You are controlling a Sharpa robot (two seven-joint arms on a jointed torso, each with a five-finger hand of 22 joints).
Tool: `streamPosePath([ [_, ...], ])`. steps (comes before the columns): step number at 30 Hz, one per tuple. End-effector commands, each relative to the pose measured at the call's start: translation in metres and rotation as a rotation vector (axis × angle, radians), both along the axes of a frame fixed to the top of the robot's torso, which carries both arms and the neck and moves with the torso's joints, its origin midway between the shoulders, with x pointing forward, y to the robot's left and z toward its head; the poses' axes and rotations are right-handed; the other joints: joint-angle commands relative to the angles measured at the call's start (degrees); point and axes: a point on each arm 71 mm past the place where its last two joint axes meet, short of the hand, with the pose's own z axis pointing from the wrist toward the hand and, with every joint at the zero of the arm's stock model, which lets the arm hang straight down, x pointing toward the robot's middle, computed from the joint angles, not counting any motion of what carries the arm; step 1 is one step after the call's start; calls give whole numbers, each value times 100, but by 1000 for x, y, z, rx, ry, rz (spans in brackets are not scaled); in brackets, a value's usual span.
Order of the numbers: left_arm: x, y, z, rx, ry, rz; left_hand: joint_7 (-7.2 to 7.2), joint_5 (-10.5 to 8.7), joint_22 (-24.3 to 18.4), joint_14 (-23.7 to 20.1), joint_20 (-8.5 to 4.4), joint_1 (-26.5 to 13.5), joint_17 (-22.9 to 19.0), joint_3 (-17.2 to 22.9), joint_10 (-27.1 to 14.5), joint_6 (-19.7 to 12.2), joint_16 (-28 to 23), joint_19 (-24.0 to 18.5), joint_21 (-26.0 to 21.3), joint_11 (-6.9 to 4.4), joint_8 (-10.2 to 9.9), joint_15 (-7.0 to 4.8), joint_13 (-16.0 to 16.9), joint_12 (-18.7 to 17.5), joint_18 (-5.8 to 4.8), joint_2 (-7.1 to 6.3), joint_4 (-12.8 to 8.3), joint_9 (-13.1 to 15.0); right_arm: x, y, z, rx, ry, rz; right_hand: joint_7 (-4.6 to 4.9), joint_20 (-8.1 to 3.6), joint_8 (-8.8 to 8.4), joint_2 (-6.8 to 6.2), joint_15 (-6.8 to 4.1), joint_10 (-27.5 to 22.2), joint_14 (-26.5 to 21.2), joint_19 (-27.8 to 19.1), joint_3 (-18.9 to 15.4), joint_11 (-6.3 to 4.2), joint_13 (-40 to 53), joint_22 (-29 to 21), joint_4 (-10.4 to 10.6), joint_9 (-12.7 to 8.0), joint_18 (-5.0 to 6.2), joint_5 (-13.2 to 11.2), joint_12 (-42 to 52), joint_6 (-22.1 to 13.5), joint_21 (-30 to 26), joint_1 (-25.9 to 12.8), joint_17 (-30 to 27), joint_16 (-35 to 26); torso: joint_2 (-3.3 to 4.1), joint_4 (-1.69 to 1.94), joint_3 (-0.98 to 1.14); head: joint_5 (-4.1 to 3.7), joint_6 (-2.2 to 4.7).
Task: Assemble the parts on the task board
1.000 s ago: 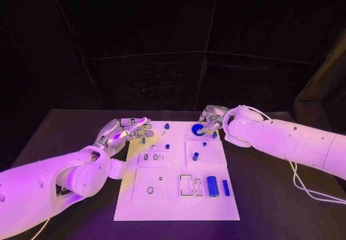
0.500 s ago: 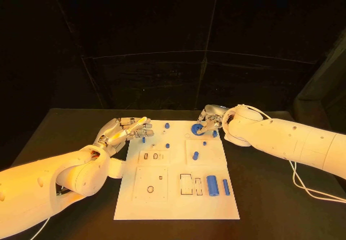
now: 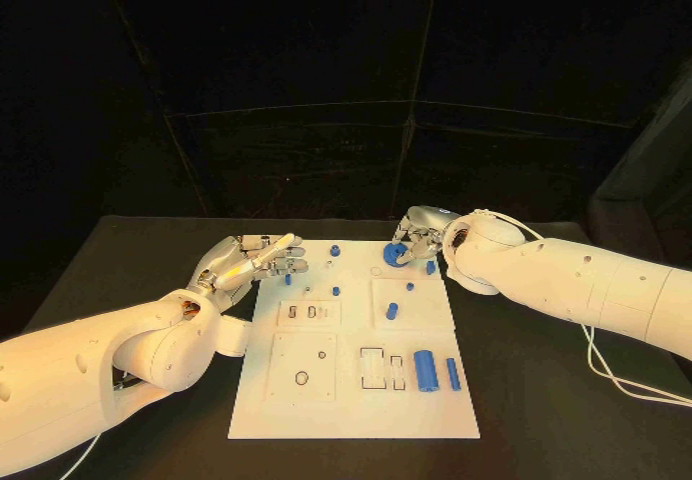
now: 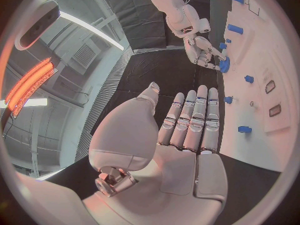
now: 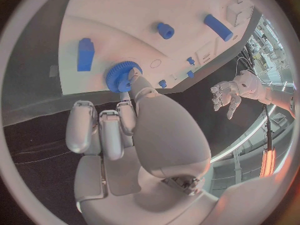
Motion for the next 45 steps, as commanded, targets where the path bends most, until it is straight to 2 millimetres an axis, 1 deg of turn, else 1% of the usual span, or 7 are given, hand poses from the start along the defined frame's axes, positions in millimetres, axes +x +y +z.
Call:
streamPosePath([
  [1, 0, -1, 1, -8, -2, -13, 192, 32, -5, 2, 5, 3, -5, 12, -21, 8, -36, 29, -28, 18, -29, 24, -8, -26, 28, 75, -31, -5, -1, 6, 8, 7, -98, 29, -124, -15, 38, 221, -50, 184, 353, 49, 113, -153, 17, 22, -30, 21, -120, 125, 13, 366, 28, 96, 195, 23, 0, -2, 1, 7, -5],
  [11, -1, 0, 2, -7, -5, -8, 192, 32, -8, 2, 5, 2, -6, 11, -22, 8, -39, 31, -29, 18, -31, 24, -7, -28, 28, 80, -36, -5, -14, 27, 17, 43, -157, 97, -122, -20, -141, -29, -50, 193, 355, 62, 617, -154, 50, 78, -119, -24, -130, 541, -6, 434, 59, -366, 214, 29, -6, 12, -13, 35, 13],
  [15, -1, 1, 2, -8, -7, -7, 191, 32, -9, 3, 5, 3, -6, 12, -21, 9, -40, 32, -29, 18, -31, 24, -7, -29, 28, 83, -38, -5, -17, 44, 20, 52, -184, 131, -121, -16, -173, -83, -49, 200, 355, 69, 715, -152, 63, 96, -133, -25, -134, 575, -1, 441, 68, -442, 217, 31, -7, 11, -13, 60, 11],
  [19, -1, 1, 2, -9, -9, -7, 161, 30, -16, 15, 4, 18, -8, 22, 8, 41, -43, 41, -31, 0, -24, 18, -3, -21, 31, 110, -65, 1, -17, 63, 20, 55, -193, 160, -109, -12, -214, -136, -41, 199, 354, 70, 776, -142, 61, 100, -108, -30, -134, 564, -12, 427, 71, -560, 213, 28, 2, 24, -9, 80, -4],
  [26, -1, 1, 2, -9, -11, -5, 154, 30, -19, 19, 3, 24, -8, 24, 18, 51, -45, 45, -32, -6, -22, 15, -2, -20, 32, 117, -76, 3, -14, 98, 16, 38, -166, 202, -89, 2, -299, -206, -27, 163, 345, 63, 914, -124, 6, 97, -88, -35, -133, 440, -92, 388, 69, -714, 172, 8, 5, 8, -4, 169, -6],
  [30, -1, 0, 2, -9, -11, -5, 154, 30, -19, 19, 3, 24, -8, 24, 18, 51, -45, 45, -32, -6, -22, 15, -2, -20, 32, 117, -76, 3, -12, 111, 11, 23, -144, 223, -83, 6, -321, -218, -22, 153, 345, 68, 966, -119, -5, 109, -98, -34, -135, 380, -111, 382, 73, -735, 171, 7, 3, 18, -7, 167, -30],
  [45, 0, -1, 2, -9, -10, -7, 150, 29, -22, 22, 1, 28, -9, 24, 23, 56, -47, 48, -33, -9, -23, 13, -2, -20, 33, 120, -86, 3, -11, 130, 0, -18, -99, 247, -52, 21, -388, -284, -3, 105, 338, 65, 1018, -94, -69, 112, -90, -41, -136, 348, -197, 322, 73, -837, 139, -9, 2, -11, 1, 178, -78],
])
